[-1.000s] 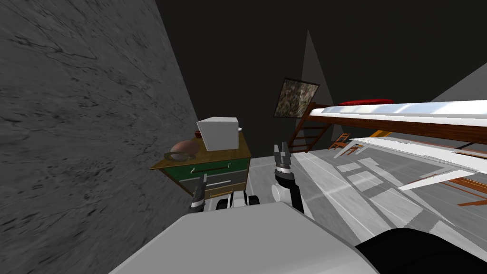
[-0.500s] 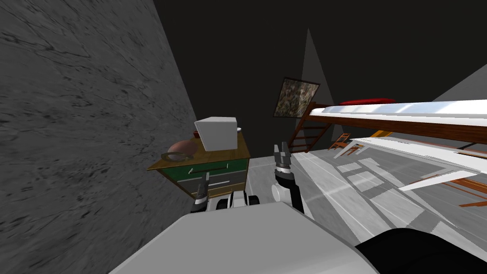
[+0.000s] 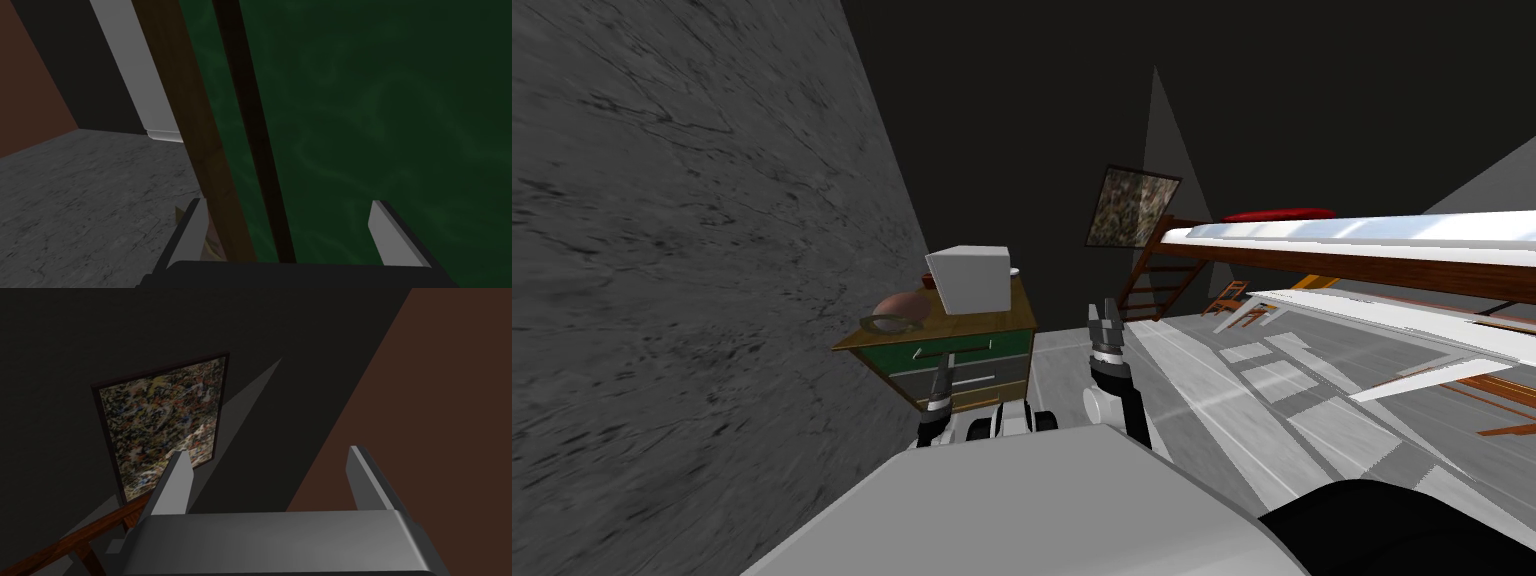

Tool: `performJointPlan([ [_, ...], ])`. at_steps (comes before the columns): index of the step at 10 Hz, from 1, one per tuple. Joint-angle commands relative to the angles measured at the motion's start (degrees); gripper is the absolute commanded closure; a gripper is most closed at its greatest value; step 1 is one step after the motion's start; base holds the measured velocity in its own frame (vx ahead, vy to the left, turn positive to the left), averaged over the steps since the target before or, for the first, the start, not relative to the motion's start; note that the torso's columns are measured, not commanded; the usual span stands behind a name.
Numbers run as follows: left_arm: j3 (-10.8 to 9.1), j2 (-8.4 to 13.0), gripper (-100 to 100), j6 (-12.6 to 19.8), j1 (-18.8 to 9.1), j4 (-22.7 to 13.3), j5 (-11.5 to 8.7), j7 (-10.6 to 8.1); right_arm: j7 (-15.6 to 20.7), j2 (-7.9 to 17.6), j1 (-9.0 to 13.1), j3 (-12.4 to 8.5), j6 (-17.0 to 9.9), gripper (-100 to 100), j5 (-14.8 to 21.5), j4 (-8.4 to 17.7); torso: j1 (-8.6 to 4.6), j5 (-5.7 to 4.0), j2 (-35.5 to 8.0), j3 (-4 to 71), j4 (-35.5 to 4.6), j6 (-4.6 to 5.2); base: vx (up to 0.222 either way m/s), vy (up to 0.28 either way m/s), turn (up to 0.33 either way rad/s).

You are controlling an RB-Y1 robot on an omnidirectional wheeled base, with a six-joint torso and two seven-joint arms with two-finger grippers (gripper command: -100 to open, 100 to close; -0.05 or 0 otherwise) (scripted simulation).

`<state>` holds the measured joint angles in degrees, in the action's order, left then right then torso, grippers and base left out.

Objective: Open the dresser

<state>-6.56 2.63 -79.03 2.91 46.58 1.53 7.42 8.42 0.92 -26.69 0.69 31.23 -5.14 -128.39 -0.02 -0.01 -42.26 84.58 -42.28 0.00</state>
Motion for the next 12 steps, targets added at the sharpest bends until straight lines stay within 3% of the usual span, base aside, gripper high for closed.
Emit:
performJointPlan([
  [1, 0.05, -0.09, 100, -1.44, 0.84, -0.78, 0.07, -0.04, 0.00, 0.00, 0.00, 0.00, 0.00, 0, 0.00, 0.00, 0.05, 0.01, 0.03, 0.01, 0.01, -0.01, 0.020, 0.005, -0.021],
  [6, 0.53, -1.00, 100, -7.21, 4.74, -2.80, 0.58, 0.13, 0.00, 0.01, -0.01, -0.01, 0.00, 0, 0.00, 0.00, 0.03, 0.01, 0.03, 0.02, 0.01, 0.00, 0.045, 0.015, -0.011],
  [7, 0.46, -0.93, 100, -6.19, 4.01, -2.64, 0.52, 0.17, 0.00, 0.01, -0.01, -0.01, 0.00, 0, 0.00, 0.00, -0.02, -0.01, -0.06, -0.04, -0.02, 0.00, 0.024, 0.006, -0.001],
  [8, 0.48, 1.00, -100, -6.39, 4.02, -2.62, 0.54, 0.22, 0.00, 0.00, -0.01, 0.00, 0.00, 0, 0.00, 0.00, -0.03, -0.01, -0.14, -0.09, -0.04, 0.00, 0.000, 0.000, 0.000],
  [12, 0.49, 5.24, -100, -5.72, 3.45, -2.11, 0.51, 0.22, 0.00, 0.00, 0.00, 0.00, 0.00, 0, 0.00, 0.00, 0.00, 0.00, -0.04, -0.03, -0.01, 0.00, -0.014, -0.016, 0.003],
])
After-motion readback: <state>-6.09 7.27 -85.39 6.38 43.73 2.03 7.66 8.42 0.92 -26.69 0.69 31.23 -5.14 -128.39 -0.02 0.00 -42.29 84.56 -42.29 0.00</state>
